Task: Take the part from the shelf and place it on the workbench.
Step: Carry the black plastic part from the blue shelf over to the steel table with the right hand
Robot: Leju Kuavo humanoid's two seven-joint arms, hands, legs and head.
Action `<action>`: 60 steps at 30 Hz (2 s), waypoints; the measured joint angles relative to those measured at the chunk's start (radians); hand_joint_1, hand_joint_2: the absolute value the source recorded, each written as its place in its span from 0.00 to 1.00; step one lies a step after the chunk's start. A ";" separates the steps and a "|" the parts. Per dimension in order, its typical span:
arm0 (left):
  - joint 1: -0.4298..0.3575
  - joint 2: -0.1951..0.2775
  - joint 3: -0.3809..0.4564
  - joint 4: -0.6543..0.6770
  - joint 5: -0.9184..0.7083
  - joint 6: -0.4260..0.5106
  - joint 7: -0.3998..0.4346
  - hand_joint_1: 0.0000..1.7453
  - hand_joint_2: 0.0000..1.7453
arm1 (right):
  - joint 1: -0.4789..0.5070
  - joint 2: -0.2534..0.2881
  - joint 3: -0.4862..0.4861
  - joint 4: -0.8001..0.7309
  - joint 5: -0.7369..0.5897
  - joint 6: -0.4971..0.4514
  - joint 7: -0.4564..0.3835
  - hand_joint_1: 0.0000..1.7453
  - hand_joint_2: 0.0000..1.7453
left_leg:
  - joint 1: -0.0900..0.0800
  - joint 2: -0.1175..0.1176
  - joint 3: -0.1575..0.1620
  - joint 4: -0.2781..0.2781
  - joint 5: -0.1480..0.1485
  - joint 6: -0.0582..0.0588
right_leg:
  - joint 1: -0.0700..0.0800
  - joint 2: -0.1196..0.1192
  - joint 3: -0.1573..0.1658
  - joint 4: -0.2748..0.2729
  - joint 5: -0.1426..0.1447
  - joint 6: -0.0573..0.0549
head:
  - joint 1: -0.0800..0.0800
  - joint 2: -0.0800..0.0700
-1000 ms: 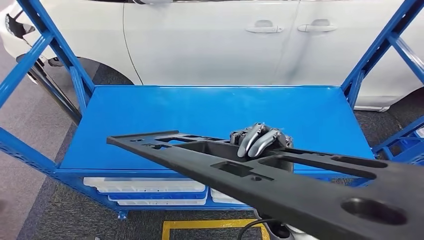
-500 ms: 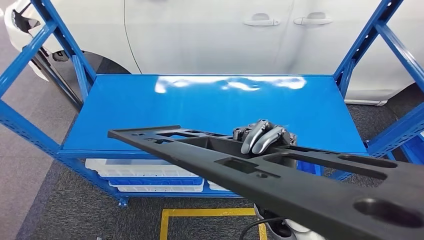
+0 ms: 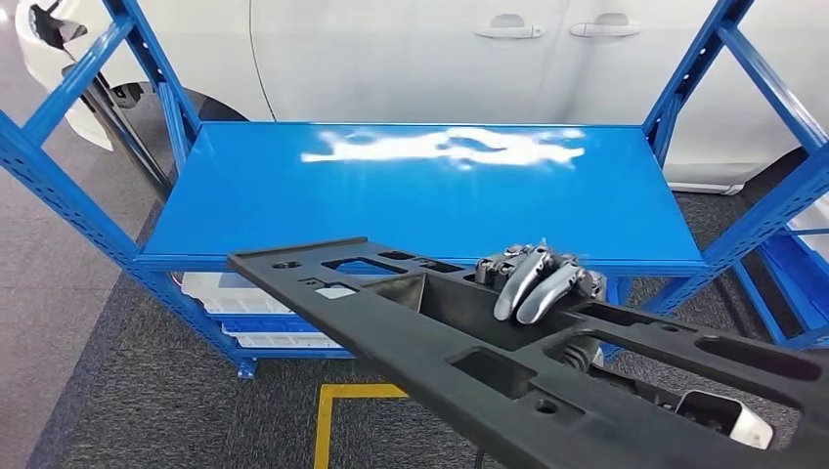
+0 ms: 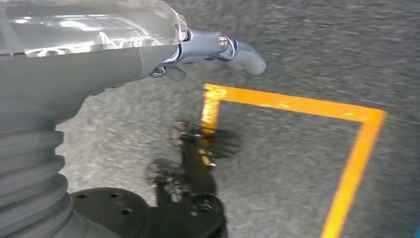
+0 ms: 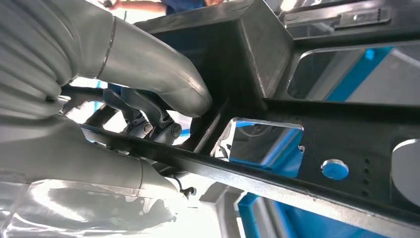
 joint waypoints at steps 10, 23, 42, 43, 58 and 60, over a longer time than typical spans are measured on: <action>0.029 -0.018 0.002 0.000 -0.019 0.042 0.111 0.00 1.00 | 0.029 -0.056 -0.044 -0.021 0.022 0.009 -0.014 1.00 1.00 | 0.005 -0.002 -0.056 0.281 -0.177 -0.030 | 0.005 -0.009 -0.105 -0.029 0.097 -0.045 | 0.000 0.000; 0.029 -0.026 0.006 0.001 -0.008 0.041 0.102 0.00 1.00 | 0.073 -0.072 -0.056 -0.045 0.052 0.059 -0.014 1.00 1.00 | -0.003 0.005 0.116 -0.044 -0.068 0.026 | -0.004 -0.004 -0.229 0.185 -0.023 0.014 | 0.000 0.000; 0.027 -0.035 0.008 0.001 -0.032 0.043 0.118 0.00 1.00 | 0.059 -0.048 -0.100 -0.048 0.041 0.129 -0.012 1.00 1.00 | 0.001 0.001 -0.060 0.236 -0.121 -0.040 | 0.006 -0.007 -0.044 -0.034 0.049 -0.047 | 0.000 0.000; 0.027 -0.035 0.008 0.001 -0.032 0.044 0.120 0.00 1.00 | 0.058 -0.048 -0.101 -0.048 0.039 0.130 -0.012 1.00 1.00 | 0.001 0.001 -0.011 0.169 -0.096 -0.037 | 0.006 -0.007 -0.049 -0.030 0.050 -0.045 | 0.000 0.000; 0.024 -0.040 0.008 0.001 -0.036 0.052 0.127 0.00 1.00 | 0.049 -0.056 -0.108 -0.027 0.045 0.130 -0.015 1.00 1.00 | 0.001 0.015 0.076 -0.022 -0.053 0.018 | -0.005 -0.014 -0.146 0.172 -0.006 0.009 | 0.000 0.000; 0.024 -0.041 0.010 0.001 -0.031 0.055 0.133 0.00 1.00 | 0.037 -0.059 -0.107 -0.020 0.037 0.129 -0.015 1.00 1.00 | -0.003 0.023 0.074 -0.015 -0.056 0.011 | -0.001 -0.045 -0.084 0.041 0.043 0.002 | 0.000 0.000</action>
